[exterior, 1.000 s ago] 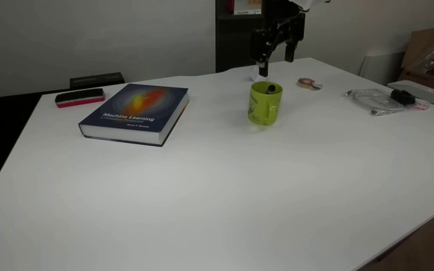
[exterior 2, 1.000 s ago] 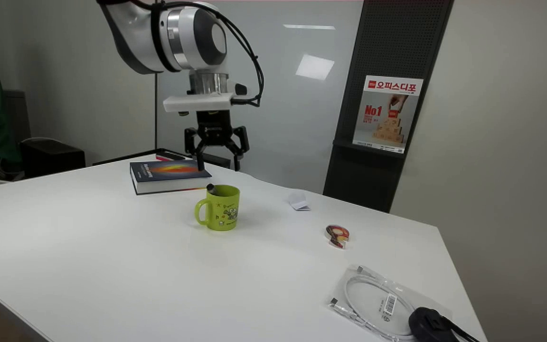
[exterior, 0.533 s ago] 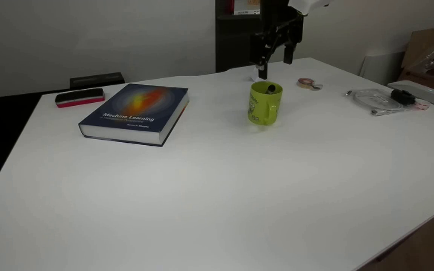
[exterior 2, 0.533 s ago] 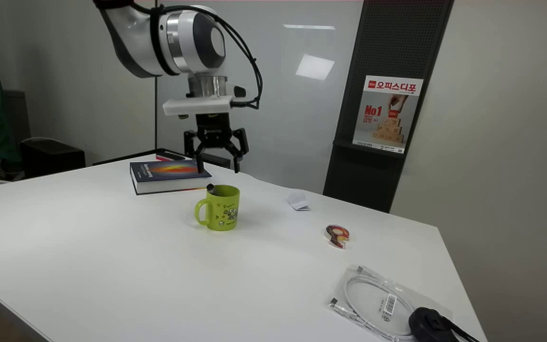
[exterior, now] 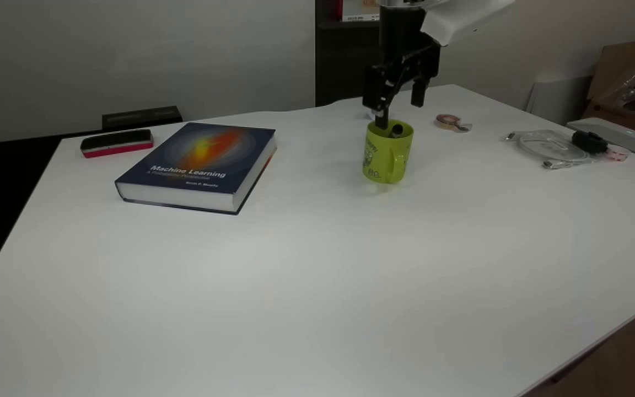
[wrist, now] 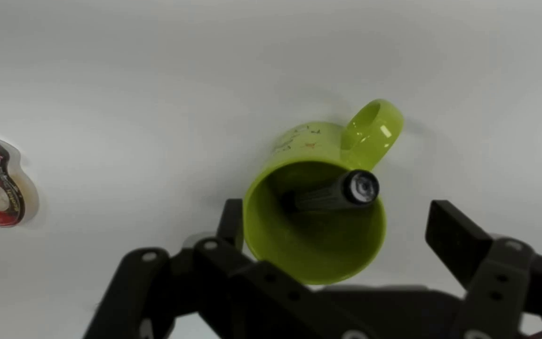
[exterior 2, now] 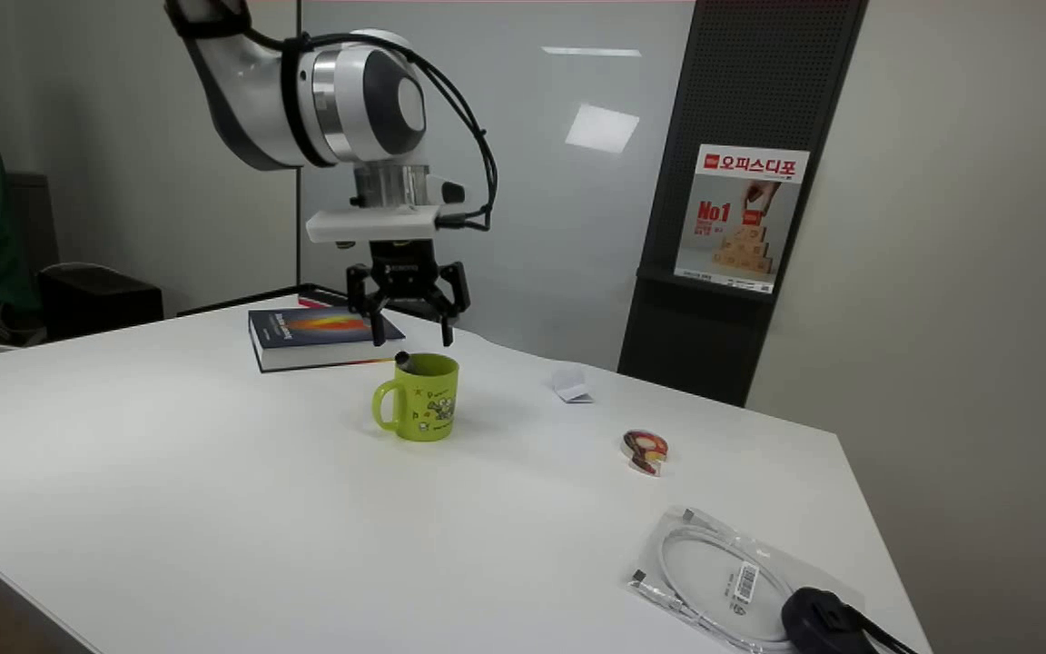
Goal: Pick the marker from the cup and put it on the table
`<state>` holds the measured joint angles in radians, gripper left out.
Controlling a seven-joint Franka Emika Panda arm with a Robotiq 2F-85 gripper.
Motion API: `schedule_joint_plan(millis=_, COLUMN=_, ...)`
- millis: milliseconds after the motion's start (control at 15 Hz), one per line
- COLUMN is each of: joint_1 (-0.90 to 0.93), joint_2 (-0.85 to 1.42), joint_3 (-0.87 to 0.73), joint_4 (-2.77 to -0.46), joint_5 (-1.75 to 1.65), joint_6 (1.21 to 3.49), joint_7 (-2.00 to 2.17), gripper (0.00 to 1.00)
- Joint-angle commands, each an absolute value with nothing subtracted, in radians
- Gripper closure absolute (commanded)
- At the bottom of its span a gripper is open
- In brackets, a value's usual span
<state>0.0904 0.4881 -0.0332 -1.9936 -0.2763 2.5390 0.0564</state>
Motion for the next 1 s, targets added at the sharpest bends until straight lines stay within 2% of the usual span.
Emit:
schedule_joint_plan(millis=0, joint_1=0.111, joint_2=0.505, joint_3=-0.056, joint_4=-2.005, joint_5=-0.295, joint_6=2.587, joint_7=0.082, gripper=0.00)
schedule_joint_plan(millis=67, joint_1=0.112, joint_2=0.509, joint_3=-0.058, joint_4=-2.007, joint_5=-0.293, joint_6=2.596, joint_7=0.081, gripper=0.15)
schedule_joint_plan(millis=133, joint_1=0.115, joint_2=0.511, joint_3=-0.061, joint_4=-2.011, joint_5=-0.296, joint_6=2.607, joint_7=0.080, gripper=0.26)
schedule_joint_plan(millis=400, joint_1=0.125, joint_2=0.495, joint_3=-0.065, joint_4=-2.041, joint_5=-0.289, joint_6=2.641, joint_7=0.082, gripper=0.55)
schedule_joint_plan(millis=800, joint_1=0.127, joint_2=0.447, joint_3=-0.058, joint_4=-2.091, joint_5=-0.268, joint_6=2.662, joint_7=0.083, gripper=0.95)
schedule_joint_plan(millis=867, joint_1=0.124, joint_2=0.434, joint_3=-0.055, joint_4=-2.100, joint_5=-0.263, joint_6=2.657, joint_7=0.083, gripper=0.98)
schedule_joint_plan(millis=933, joint_1=0.123, joint_2=0.419, joint_3=-0.054, joint_4=-2.110, joint_5=-0.258, joint_6=2.648, joint_7=0.084, gripper=0.95)
